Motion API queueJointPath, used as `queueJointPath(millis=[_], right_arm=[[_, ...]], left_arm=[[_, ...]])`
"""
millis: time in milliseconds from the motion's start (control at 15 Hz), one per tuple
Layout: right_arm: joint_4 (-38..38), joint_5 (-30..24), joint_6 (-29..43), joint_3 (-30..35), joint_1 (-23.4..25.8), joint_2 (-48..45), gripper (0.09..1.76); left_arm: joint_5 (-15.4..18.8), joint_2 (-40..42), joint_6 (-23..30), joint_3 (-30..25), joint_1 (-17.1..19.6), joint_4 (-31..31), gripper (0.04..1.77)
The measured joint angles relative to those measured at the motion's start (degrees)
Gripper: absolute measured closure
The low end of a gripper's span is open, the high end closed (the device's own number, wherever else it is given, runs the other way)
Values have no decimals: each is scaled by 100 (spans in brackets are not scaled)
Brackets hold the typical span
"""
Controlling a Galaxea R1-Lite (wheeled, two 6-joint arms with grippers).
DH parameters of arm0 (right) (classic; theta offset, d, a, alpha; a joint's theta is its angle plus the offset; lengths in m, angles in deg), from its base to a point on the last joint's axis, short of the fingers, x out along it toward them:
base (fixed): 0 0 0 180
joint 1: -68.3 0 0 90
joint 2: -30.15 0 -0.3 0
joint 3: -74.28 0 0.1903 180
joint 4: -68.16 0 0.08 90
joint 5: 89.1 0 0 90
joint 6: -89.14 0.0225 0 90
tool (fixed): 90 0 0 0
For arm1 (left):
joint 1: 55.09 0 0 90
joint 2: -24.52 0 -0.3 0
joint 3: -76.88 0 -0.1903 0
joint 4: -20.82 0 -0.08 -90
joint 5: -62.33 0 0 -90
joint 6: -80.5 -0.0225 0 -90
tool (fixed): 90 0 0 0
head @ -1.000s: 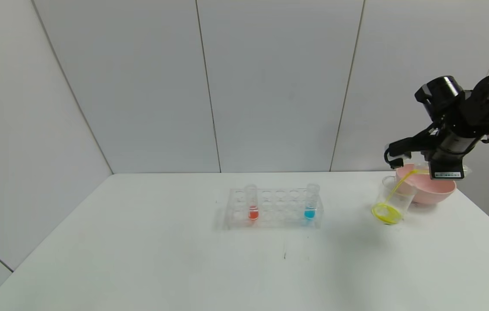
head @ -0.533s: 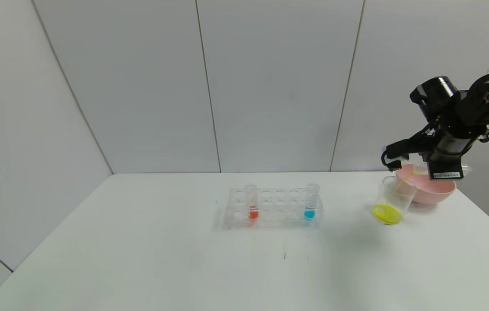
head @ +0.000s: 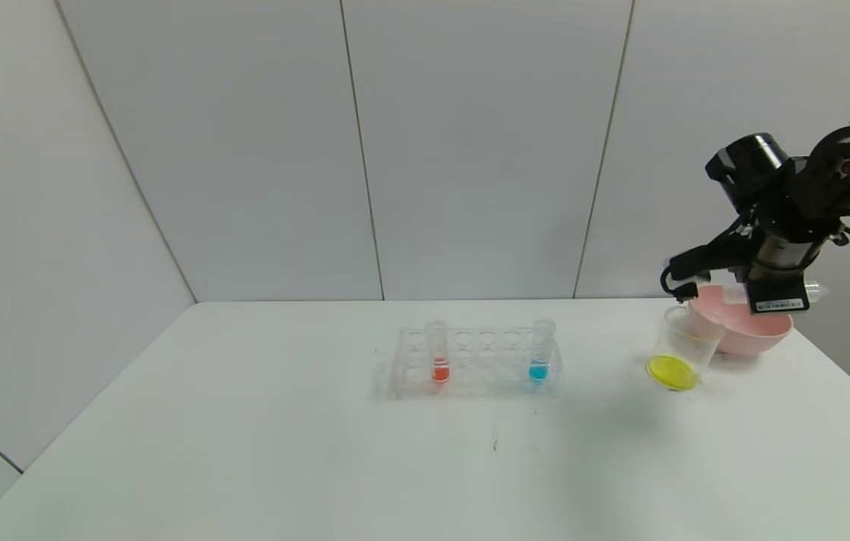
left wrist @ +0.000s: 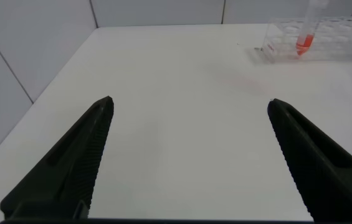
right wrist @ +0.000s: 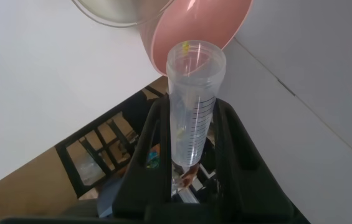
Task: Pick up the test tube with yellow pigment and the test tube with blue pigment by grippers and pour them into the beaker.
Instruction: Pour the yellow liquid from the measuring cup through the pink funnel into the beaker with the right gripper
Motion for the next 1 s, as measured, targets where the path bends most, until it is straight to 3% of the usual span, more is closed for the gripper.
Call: queueJointPath(millis=[200, 667, 800, 1000], right_arm=[[-5, 295, -55, 0, -63, -41, 138], [-82, 150, -12, 0, -27, -119, 138], [-33, -611, 115, 0, 88, -157, 138], [104, -2371, 574, 0, 405, -257, 138]], left_arm=[[2, 0, -2, 0, 0, 2, 5], [0, 0, -5, 0, 0, 2, 5], [0, 0, 0, 0, 0, 2, 5], [0, 0, -2, 0, 0, 0, 5]])
